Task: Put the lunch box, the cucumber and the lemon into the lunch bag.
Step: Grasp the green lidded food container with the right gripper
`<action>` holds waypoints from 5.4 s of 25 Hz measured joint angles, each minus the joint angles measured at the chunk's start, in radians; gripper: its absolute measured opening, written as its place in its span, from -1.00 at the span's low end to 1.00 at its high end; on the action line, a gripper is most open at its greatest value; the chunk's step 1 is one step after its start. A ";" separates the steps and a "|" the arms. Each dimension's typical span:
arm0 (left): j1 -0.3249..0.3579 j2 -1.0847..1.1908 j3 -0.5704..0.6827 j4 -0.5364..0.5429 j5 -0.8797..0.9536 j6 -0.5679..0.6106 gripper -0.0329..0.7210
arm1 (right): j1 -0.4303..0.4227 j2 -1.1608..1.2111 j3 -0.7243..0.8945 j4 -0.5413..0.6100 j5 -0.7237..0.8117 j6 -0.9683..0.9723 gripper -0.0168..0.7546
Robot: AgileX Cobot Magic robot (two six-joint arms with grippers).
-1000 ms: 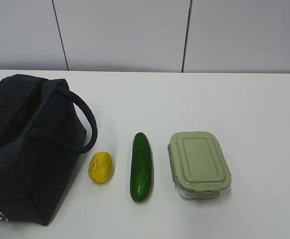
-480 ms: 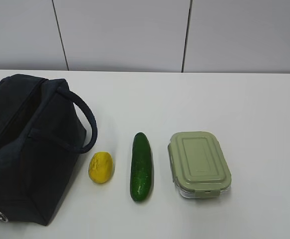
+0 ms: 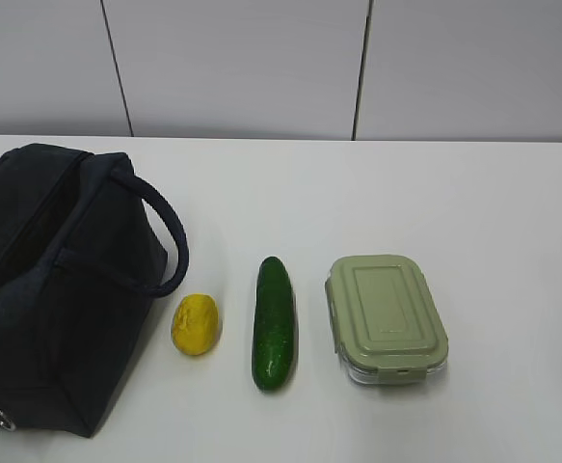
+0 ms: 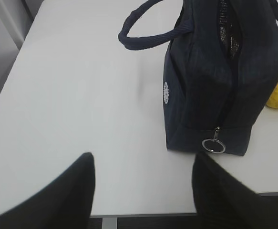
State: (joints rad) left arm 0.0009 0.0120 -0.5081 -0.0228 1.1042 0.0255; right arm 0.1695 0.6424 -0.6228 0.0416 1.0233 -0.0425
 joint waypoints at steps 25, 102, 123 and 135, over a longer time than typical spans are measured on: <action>0.000 0.000 0.000 0.000 0.000 0.000 0.27 | -0.007 0.746 -0.335 0.355 -0.163 -0.210 0.27; 0.000 0.000 0.000 0.000 0.000 0.000 0.27 | -0.353 1.428 -0.516 0.989 0.144 -0.957 0.61; 0.000 0.000 0.000 0.000 0.000 0.000 0.27 | -0.353 1.472 -0.520 1.062 0.142 -1.080 0.59; 0.000 0.000 0.000 0.000 0.000 0.000 0.27 | -0.353 1.479 -0.521 1.060 0.142 -1.090 0.58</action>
State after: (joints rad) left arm 0.0009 0.0120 -0.5081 -0.0228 1.1042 0.0255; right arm -0.1839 2.1216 -1.1436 1.1017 1.1658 -1.1324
